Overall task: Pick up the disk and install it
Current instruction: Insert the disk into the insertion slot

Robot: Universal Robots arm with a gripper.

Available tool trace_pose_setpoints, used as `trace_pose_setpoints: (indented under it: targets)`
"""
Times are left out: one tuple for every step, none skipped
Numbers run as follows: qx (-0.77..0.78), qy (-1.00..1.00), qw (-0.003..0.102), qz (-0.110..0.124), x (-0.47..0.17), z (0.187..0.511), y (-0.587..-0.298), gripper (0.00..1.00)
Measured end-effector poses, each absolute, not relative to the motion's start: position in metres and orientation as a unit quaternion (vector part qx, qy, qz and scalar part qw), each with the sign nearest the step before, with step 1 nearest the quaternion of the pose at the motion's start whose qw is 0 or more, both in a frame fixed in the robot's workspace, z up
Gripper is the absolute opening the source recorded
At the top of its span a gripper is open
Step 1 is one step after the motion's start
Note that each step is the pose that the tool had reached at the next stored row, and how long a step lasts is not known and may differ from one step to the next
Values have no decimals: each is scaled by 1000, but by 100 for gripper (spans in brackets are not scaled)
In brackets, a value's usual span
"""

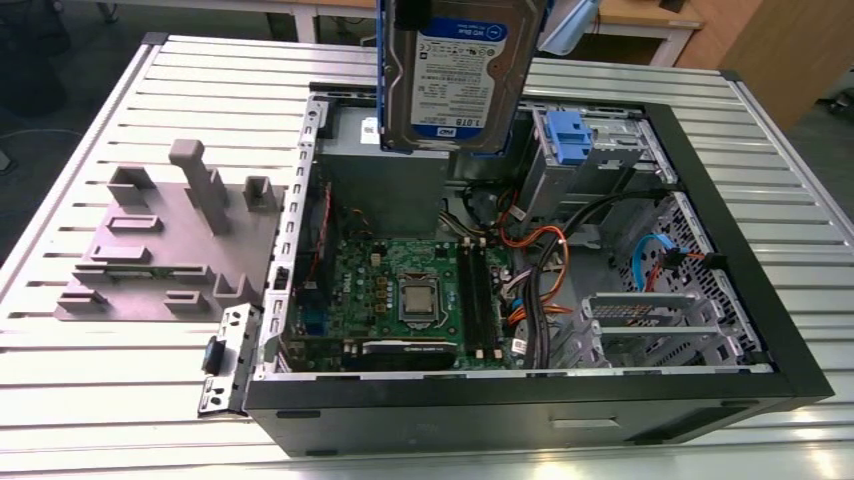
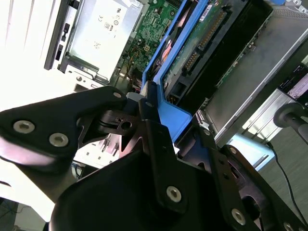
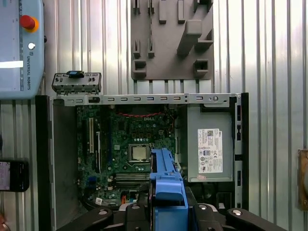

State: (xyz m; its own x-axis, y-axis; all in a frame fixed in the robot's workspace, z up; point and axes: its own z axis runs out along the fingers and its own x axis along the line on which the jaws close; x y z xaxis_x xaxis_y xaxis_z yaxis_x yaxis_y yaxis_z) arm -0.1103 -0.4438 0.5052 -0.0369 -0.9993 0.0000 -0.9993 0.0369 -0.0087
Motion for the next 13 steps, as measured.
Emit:
trace_pose_setpoints:
  targets:
    - [-694,720,3,-3,-110,505,-444,36]
    - [-694,720,3,-3,-110,505,-444,36]
    - [-694,720,3,-3,-110,505,-444,36]
    - [-694,720,3,-3,-110,505,-445,36]
    - [-694,720,3,-3,-110,505,-445,36]
    - [-694,720,3,-3,-110,505,-446,36]
    - [-694,720,3,-3,-110,505,-447,36]
    - [-694,720,3,-3,-110,505,-448,36]
    - [-694,720,3,-3,-110,505,-450,36]
    - [-694,720,3,-3,-110,505,-451,36]
    - [-694,720,3,-3,-110,505,-453,36]
    - [-694,720,3,-3,-110,505,-455,36]
    - [-694,720,3,-3,-110,505,-457,36]
